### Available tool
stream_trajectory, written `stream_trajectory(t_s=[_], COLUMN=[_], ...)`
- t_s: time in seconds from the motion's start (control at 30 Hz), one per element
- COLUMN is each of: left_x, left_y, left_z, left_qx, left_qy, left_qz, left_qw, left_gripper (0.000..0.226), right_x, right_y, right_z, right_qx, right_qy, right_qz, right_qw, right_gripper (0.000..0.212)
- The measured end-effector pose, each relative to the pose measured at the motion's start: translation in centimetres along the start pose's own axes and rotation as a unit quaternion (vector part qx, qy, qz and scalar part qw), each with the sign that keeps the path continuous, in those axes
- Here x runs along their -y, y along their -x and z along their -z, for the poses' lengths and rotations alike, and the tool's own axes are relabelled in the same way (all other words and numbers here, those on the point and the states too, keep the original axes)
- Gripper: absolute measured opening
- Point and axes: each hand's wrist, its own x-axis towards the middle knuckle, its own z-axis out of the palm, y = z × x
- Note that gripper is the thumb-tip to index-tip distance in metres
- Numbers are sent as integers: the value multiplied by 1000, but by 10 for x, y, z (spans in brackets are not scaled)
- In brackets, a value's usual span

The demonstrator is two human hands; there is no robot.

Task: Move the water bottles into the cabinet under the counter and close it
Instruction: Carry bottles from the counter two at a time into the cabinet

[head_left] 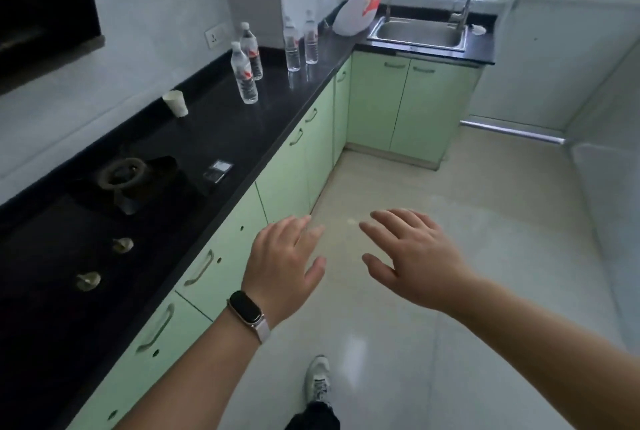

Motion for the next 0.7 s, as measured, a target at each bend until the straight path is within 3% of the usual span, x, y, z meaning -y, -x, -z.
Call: stream_trajectory(t_s=[0.37,0.7], left_x=[114,145], left_y=[-145,-217], left_z=[-46,-70], left_qx=[-11,-11], left_qy=[10,39], left_qz=[-63,-65], left_qw=[998,997], left_gripper=[44,44], right_x=[-47,-81], right_y=[-162,-225], right_z=[-24,-40], right_qx=[17,-6], right_qy=[53,55], right_qz=[-43,-70], right_qw=[998,996], right_gripper=[53,52])
